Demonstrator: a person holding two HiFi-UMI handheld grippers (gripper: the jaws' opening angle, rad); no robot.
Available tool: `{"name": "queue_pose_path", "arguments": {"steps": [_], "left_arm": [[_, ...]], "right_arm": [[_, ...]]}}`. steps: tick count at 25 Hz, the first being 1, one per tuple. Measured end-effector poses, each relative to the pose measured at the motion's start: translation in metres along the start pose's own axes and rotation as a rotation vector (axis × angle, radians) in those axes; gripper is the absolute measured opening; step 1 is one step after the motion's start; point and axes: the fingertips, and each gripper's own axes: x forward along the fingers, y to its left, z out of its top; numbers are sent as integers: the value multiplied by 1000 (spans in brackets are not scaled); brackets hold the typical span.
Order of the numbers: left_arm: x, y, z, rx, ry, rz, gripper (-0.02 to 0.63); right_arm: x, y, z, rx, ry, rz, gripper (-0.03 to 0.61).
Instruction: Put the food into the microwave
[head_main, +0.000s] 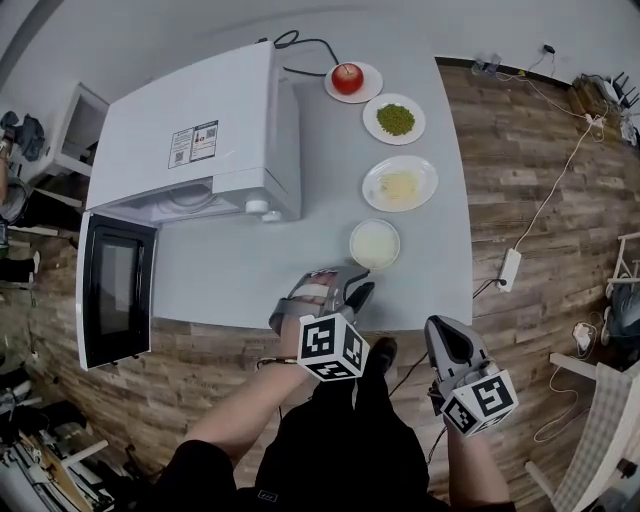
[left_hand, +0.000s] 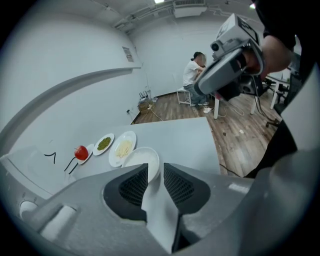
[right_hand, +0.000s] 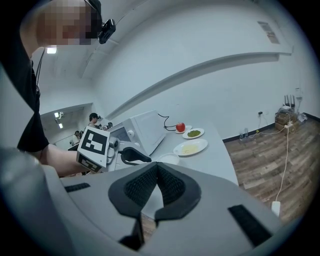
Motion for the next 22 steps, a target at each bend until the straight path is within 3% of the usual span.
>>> {"name": "queue_pose_path", "arguments": {"steps": [4,14,22], "left_arm": [[23,-3,-11,82,49,5,106],[58,-6,-13,115,47,-1,117],[64,-2,-14,224,94,71,115]], "right_arm": [[22,-2,-4,14,-9,23,14],[34,-6,-13,25,-12,37,14],[23,-18,-20,45,-3,11,14]]}}
